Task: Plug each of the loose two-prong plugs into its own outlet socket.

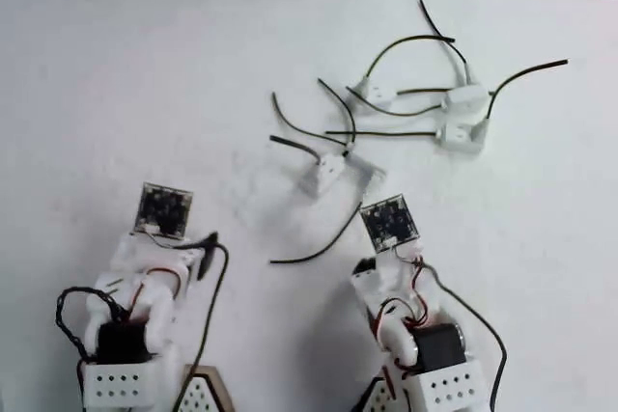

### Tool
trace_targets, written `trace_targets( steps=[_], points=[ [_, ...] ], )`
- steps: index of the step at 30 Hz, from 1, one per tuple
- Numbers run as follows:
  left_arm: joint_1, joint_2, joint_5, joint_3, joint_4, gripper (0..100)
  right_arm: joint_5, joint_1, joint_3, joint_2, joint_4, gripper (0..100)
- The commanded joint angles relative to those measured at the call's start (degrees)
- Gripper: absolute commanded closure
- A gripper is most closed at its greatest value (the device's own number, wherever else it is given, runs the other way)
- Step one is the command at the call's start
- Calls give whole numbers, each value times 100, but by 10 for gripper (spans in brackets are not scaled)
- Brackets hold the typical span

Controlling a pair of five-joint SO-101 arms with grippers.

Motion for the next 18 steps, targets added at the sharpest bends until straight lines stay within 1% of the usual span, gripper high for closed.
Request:
trace_targets(
  steps=[1,3,11,18],
  points=[
    [207,-31,9,-26,185,721,-53,66,62,-101,295,974],
    [268,-31,9,-26,352,721,-53,92,62,-101,444,975],
    [286,-31,9,-26,1310,721,-44,92,62,-101,453,977],
    [259,-48,35,-26,1345,721,-44,92,62,-101,453,977]
  ],
)
